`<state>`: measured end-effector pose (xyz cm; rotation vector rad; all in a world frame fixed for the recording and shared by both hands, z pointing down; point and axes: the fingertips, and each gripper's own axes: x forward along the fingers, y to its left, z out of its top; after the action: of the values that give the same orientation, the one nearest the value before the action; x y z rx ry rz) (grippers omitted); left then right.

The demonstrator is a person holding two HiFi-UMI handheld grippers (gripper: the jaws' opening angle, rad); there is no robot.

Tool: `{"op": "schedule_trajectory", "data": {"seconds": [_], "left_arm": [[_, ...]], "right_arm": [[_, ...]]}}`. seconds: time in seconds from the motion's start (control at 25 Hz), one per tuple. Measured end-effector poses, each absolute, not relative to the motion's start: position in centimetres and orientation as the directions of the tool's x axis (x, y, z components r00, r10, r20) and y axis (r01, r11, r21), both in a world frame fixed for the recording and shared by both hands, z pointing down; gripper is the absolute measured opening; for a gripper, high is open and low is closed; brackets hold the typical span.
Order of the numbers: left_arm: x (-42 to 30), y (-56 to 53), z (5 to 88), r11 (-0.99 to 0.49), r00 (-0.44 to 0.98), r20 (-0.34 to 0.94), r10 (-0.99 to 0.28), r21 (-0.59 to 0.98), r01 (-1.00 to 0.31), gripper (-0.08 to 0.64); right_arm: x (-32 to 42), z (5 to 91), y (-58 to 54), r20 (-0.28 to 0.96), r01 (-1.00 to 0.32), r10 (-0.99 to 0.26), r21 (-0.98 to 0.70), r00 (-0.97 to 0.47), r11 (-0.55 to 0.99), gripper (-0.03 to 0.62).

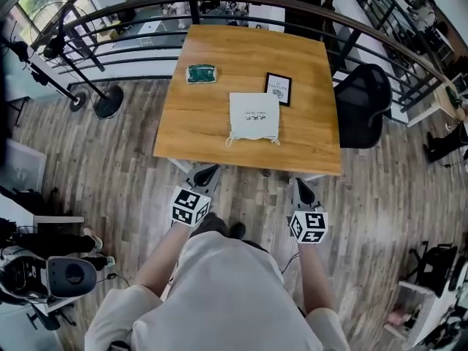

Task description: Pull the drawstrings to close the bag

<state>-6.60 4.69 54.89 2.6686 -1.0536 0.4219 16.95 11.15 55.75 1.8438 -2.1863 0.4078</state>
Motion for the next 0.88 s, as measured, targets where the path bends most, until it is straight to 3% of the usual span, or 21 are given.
{"op": "schedule_trajectory", "data": {"seconds": [0.88], "left_arm": [[-6.3, -8.5, 59.8, -0.759, 0.750, 0.429, -0.503, 0.195, -0.621, -0.008]], "right_arm": [[17.1, 59.4, -0.2, 0.467, -0.998, -0.883, -0.042, -0.051, 0.036, 0.002]]}}
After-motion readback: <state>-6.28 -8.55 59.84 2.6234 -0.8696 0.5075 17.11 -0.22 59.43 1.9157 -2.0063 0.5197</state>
